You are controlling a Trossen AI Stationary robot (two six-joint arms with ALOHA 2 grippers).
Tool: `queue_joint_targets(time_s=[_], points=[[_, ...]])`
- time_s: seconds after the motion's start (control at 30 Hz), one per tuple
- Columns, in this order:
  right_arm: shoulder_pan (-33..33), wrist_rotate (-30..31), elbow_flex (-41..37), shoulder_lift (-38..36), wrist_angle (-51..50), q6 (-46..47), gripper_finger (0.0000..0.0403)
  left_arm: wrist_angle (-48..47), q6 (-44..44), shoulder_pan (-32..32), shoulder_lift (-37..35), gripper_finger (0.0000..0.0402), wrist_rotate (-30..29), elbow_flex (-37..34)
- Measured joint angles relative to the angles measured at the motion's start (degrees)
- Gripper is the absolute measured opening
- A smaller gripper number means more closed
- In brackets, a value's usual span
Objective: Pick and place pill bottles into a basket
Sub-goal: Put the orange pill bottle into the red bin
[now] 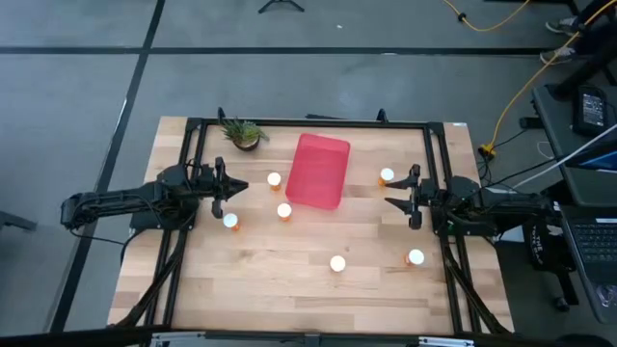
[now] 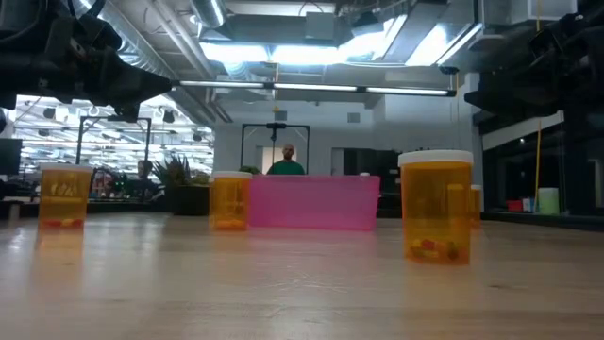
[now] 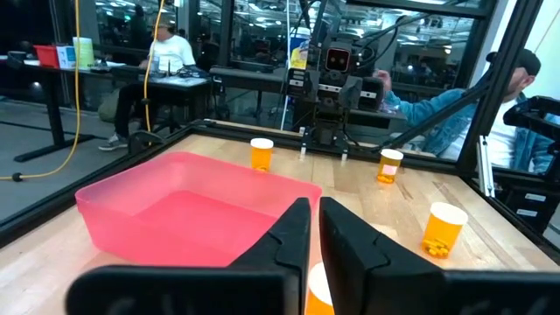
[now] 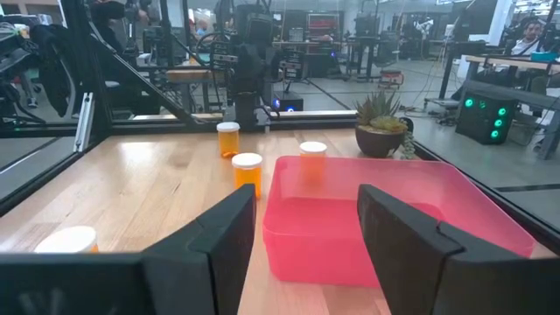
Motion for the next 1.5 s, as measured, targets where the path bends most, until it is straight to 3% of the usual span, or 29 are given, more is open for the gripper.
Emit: queue_joint_targets(time_s=[0.2,0.47,0.8,1.03,1.3,1.5], points=[[-0.02,3.25,0.7,0.08,-1.55,5.93,0.0179,0.0,0.06,0.0,0.0,0.0028,-0.24,0.0],[-0.02,3.61,4.85,0.87,-5.03,2.26,0.0012,-0.02,2.02,0.0,0.0,0.0018,-2.27,0.0],[-0.02,6.06,7.24,0.87,-5.22,1.46,0.0004,5.84,1.6,0.02,0.0,0.0005,-2.75,0.01],[-0.02,6.14,9.67,0.87,-5.31,2.95,0.0027,5.93,1.31,0.02,0.53,0.0003,-2.82,3.42],[0.0,8.15,15.16,2.03,-11.27,4.36,0.0035,-3.09,-2.03,0.02,4.71,0.0005,-7.21,10.99],[0.0,8.22,20.33,4.68,-14.32,2.08,0.0053,-6.49,1.23,0.0,8.08,0.0003,-7.78,16.24]])
